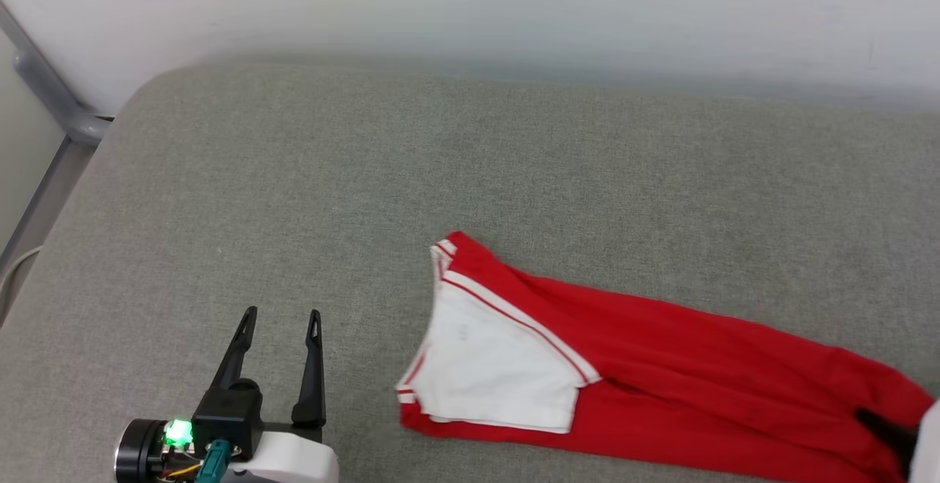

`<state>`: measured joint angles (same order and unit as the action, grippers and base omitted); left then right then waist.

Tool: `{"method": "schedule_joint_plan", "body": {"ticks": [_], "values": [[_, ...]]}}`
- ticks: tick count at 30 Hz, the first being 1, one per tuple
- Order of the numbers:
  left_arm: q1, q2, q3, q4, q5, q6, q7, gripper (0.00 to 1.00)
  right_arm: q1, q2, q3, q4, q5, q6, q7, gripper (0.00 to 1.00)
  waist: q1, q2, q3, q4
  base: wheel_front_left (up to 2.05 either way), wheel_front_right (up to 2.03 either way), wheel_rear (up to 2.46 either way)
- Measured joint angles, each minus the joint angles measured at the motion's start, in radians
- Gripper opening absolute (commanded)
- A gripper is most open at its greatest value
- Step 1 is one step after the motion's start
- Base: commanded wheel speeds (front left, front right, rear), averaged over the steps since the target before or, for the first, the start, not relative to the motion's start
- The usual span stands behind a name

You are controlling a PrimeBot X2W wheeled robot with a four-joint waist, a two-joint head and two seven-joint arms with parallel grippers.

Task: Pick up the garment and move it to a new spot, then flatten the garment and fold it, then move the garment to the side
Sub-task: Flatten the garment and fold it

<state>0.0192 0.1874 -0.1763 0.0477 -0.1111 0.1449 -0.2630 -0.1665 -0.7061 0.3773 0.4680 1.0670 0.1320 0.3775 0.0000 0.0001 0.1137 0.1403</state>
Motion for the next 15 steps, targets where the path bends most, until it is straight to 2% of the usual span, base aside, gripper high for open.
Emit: {"method": "schedule_joint_plan", "body": {"ticks": [8,11,15], "values": [[0.014,-0.023,0.036,0.007,0.036,-0.026,0.000,1.00,-0.026,-0.103,-0.017,0.124,-0.049,0.000,-0.021,0.00,0.0000,0.0000,-0.020,-0.008,0.00,0.00,0.00],[0.018,-0.029,0.045,0.008,0.047,-0.037,0.000,1.00,-0.034,-0.112,-0.020,0.121,-0.044,0.000,-0.023,0.00,0.0000,0.0000,-0.029,-0.011,0.00,0.00,0.00],[0.030,-0.036,0.057,0.009,0.055,-0.046,0.000,1.00,-0.033,-0.131,-0.015,0.056,-0.037,-0.001,-0.005,0.00,0.0000,0.0000,-0.044,-0.016,0.00,0.00,0.00]]}}
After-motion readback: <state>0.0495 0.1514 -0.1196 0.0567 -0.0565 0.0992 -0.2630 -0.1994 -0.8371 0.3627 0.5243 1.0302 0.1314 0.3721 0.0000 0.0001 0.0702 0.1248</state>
